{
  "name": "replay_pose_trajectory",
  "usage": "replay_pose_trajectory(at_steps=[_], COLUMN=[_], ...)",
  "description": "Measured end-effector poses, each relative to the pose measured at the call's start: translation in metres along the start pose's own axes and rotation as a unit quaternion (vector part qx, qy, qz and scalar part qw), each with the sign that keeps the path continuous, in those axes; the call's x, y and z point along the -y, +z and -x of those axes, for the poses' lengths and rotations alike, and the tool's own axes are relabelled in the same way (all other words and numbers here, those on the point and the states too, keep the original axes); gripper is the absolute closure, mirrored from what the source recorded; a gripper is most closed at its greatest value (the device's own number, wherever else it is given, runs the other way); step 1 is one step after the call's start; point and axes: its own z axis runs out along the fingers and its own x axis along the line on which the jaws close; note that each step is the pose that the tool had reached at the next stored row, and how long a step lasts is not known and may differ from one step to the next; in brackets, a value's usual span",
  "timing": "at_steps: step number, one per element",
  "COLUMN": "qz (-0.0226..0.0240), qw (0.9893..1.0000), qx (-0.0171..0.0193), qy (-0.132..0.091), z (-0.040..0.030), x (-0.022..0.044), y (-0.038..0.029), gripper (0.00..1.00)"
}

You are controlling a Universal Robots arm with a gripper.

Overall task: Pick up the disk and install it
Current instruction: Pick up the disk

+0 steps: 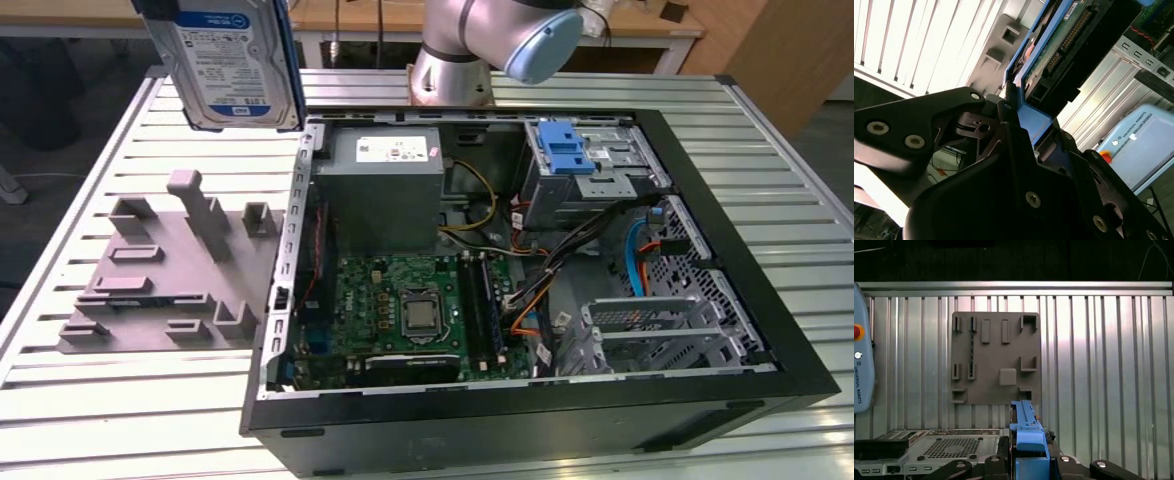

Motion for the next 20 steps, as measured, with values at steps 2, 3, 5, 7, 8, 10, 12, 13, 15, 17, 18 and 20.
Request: replay_pose_trajectory(at_steps=[2, 3, 5, 7, 8, 10, 12, 13, 15, 17, 18, 20], qz=[0.0, 0.0, 0.0, 0.0, 0.0, 0.0001, 0.0001, 0.0001, 0.0003, 0.0004, 0.0005, 0.0008], qw=[1.0, 1.0, 1.0, 1.0, 1.0, 1.0, 1.0, 1.0, 1.0, 1.0, 1.0, 1.0], qx=[0.0001, 0.0001, 0.0002, 0.0004, 0.0005, 0.0006, 0.0007, 0.0008, 0.0009, 0.0009, 0.0009, 0.0008], qy=[0.0, 0.0, 0.0, 0.0, 0.0, 0.0, 0.0, 0.0, 0.0, 0.0, 0.0, 0.0], z=[0.0001, 0.0002, 0.0003, 0.0005, 0.0005, 0.0006, 0.0007, 0.0007, 0.0005, -0.0001, -0.0004, -0.0012], x=[0.0034, 0.0054, 0.0104, 0.0163, 0.0193, 0.0255, 0.0323, 0.0359, 0.0432, 0.0508, 0.0545, 0.0624], y=[-0.0001, -0.0001, -0.0003, -0.0004, -0.0005, -0.0007, -0.0009, -0.001, -0.0013, -0.0015, -0.0016, -0.0019], gripper=[0.64, 0.64, 0.64, 0.64, 0.64, 0.64, 0.64, 0.64, 0.64, 0.64, 0.64, 0.64])
